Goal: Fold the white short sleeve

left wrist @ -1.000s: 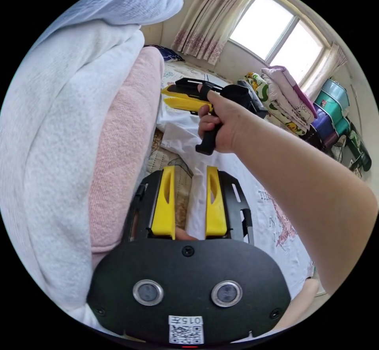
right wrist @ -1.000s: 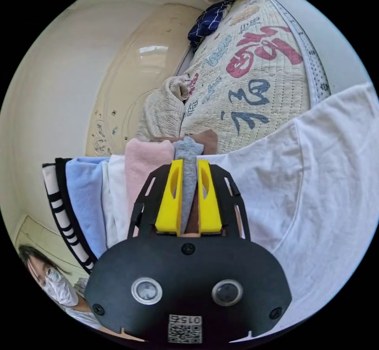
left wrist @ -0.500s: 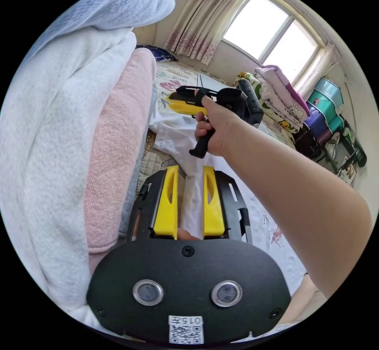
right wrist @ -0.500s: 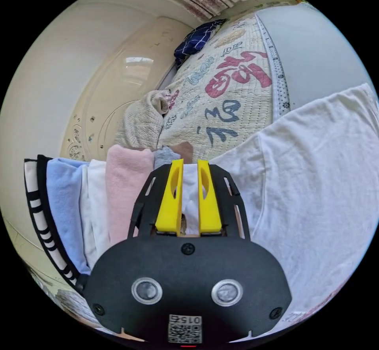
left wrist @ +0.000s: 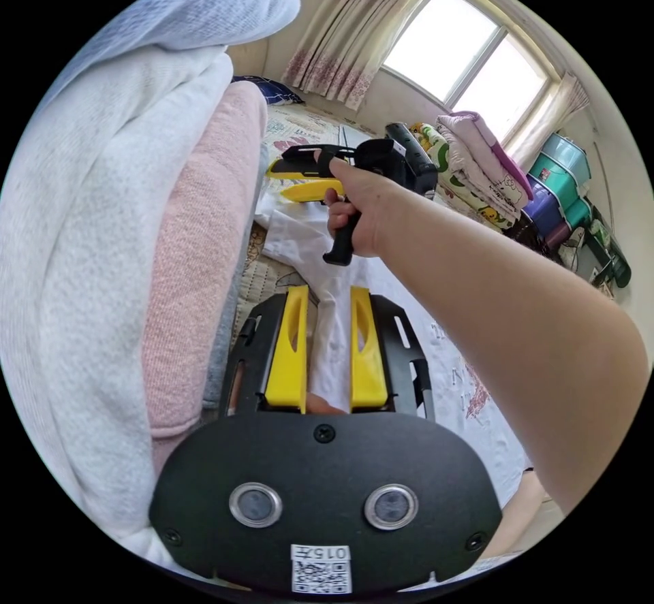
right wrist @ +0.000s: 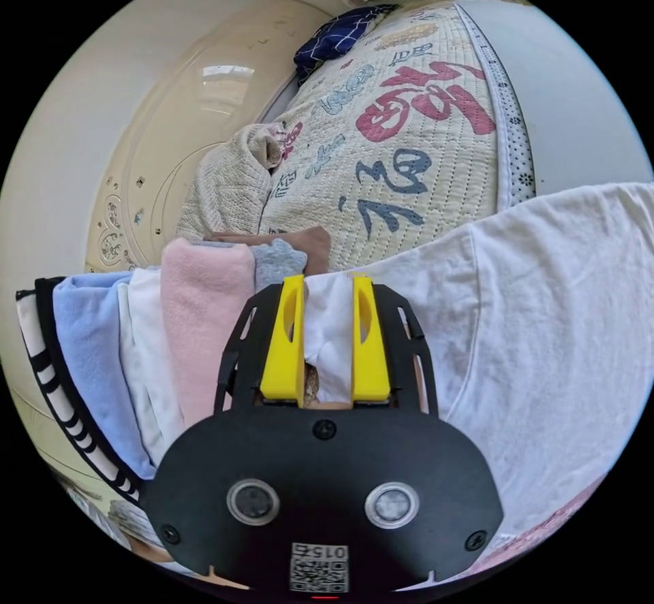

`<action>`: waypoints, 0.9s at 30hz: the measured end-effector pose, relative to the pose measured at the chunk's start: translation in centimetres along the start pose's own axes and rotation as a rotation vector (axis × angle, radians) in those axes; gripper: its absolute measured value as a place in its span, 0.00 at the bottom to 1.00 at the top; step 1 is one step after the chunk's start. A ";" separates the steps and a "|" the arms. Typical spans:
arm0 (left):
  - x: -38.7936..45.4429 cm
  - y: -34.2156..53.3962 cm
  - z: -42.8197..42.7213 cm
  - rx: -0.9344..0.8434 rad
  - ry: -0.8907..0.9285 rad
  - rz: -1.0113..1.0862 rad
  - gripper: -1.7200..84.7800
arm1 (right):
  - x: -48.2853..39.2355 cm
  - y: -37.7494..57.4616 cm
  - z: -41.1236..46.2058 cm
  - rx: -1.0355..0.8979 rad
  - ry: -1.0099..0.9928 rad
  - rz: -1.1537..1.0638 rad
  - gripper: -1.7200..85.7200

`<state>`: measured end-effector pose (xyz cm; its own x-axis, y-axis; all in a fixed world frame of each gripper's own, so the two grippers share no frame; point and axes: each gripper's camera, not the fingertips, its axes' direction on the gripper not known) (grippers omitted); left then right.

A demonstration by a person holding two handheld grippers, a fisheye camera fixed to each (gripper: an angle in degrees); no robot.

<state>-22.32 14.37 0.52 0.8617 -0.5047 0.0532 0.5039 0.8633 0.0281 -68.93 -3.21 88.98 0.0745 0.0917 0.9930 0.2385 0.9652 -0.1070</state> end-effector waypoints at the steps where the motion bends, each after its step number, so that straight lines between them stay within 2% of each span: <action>1: 0.0 0.0 0.0 0.000 0.001 -0.001 0.12 | -0.1 0.0 -0.2 0.006 -0.014 0.005 0.13; 4: 0.2 -0.1 0.2 0.000 0.007 -0.004 0.12 | -1.4 -0.5 -1.4 -0.006 -0.042 0.002 0.11; 6: 0.3 -0.1 0.4 0.001 -0.004 0.000 0.12 | -2.7 -0.7 -2.9 -0.003 -0.048 -0.004 0.05; 10: 0.3 -0.3 0.4 0.010 -0.045 -0.016 0.14 | -4.4 -0.3 -7.3 0.055 -0.043 0.008 0.03; 13: 0.4 -0.4 0.6 0.015 -0.048 -0.020 0.15 | -5.7 1.8 -13.1 0.116 -0.119 0.000 0.02; 17: 0.9 -0.7 0.8 0.007 -0.020 0.001 0.15 | -7.1 7.2 -22.6 0.188 -0.031 -0.035 0.02; 22: 1.9 -0.9 1.4 -0.021 0.012 0.056 0.15 | -4.9 13.4 -32.1 0.234 -0.006 0.062 0.02; 25: 3.3 -1.0 1.5 0.002 0.010 0.154 0.16 | -4.6 16.1 -36.0 0.259 0.042 0.115 0.02; 27: 5.1 -1.1 2.3 -0.054 -0.011 0.280 0.17 | -4.7 17.2 -38.2 0.287 0.013 0.156 0.02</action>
<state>-18.63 10.89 3.05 0.9671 -0.2465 0.0627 0.2493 0.9675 -0.0426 -28.17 3.65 80.59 0.1016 0.2427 0.9648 -0.0592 0.9695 -0.2377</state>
